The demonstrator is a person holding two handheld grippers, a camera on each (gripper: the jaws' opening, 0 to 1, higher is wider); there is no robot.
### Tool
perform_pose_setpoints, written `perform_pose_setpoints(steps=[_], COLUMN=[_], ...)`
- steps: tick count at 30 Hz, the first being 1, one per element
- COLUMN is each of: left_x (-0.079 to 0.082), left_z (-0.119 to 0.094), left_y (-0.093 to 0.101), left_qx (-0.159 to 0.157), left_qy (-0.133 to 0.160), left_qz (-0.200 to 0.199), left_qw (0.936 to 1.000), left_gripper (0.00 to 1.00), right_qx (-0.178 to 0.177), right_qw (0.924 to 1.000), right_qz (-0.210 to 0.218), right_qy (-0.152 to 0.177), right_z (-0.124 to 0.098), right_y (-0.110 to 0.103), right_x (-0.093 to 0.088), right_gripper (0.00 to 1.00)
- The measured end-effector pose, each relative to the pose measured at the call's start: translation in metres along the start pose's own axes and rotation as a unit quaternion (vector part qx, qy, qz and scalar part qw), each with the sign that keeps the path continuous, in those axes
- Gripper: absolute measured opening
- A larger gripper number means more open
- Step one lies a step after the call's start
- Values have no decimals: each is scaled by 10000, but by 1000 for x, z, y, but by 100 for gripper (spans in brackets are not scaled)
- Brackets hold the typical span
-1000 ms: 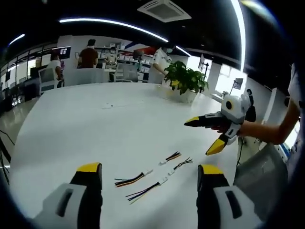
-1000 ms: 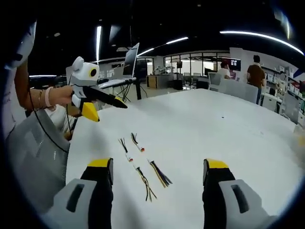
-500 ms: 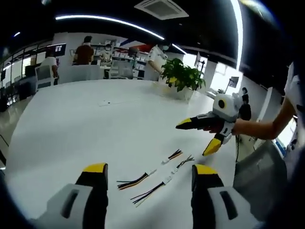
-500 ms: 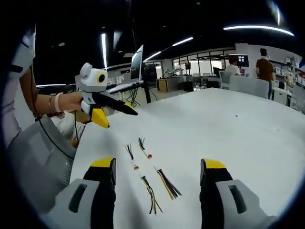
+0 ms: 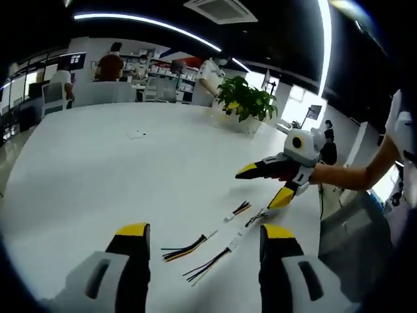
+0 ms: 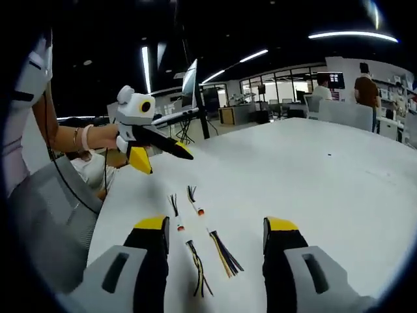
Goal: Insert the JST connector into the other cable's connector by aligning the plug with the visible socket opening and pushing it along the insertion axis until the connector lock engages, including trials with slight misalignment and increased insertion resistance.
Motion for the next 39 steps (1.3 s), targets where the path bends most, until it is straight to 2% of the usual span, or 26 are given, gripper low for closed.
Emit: perform_pose_setpoints(steps=[2, 5, 6, 7, 10, 13, 15, 17, 19, 24, 31, 34, 39], left_x=[-4, 0, 3, 5, 7, 5, 2, -3, -9, -20, -19, -22, -26], left_z=[3, 5, 6, 7, 11, 17, 20, 22, 25, 30, 41, 46, 48], left_y=[-1, 8, 9, 8, 5, 3, 4, 5, 6, 15, 18, 16, 17], left_qx=[-46, -558, -696, -719, -701, -682, -714, -743, -783, -1050, -1190, -1179, -1270], left_qy=[-73, 26, 144, 206, 269, 203, 153, 106, 27, -194, 67, -30, -9], left_qz=[22, -531, -646, -685, -508, -355, -172, 191, 525, 943, 1157, 1160, 1240], left_qw=[10000, 9970, 9954, 9948, 9959, 9968, 9972, 9970, 9955, 9898, 9861, 9862, 9841], left_gripper=[62, 57, 56, 54, 49, 48, 46, 42, 38, 35, 29, 27, 25], right_qx=[22, 60, 89, 115, 151, 161, 208, 216, 252, 630, 709, 753, 824], right_qw=[10000, 9999, 9998, 9997, 9994, 9995, 9996, 9998, 9997, 9979, 9966, 9959, 9953], right_qz=[43, 123, 153, 191, 302, 251, 159, 27, -49, -145, -401, -466, -499], right_qy=[34, -19, -53, -56, -32, 57, 75, 48, 30, 42, -121, -155, -125], right_z=[0, 2, 2, 3, 4, 5, 7, 8, 9, 16, 25, 27, 28], right_y=[5, 8, 8, 9, 13, 16, 16, 16, 17, 11, 9, 9, 8], right_x=[-1, -5, -7, -8, -12, -9, -7, -6, -7, -12, -18, -20, -23], right_gripper=[52, 52, 51, 50, 47, 53, 51, 48, 44, 39, 31, 27, 25])
Point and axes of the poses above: the point that each gripper's makers call its tool centre point, and the gripper's own axes: z roughly forward along the fingers, y roughly to its right, x roughly out of its top, the point moved 3 cm from there along -z, roughly backward along the fingers, and after that the axes turned 14 degrees about x, right-handed, at the moved point
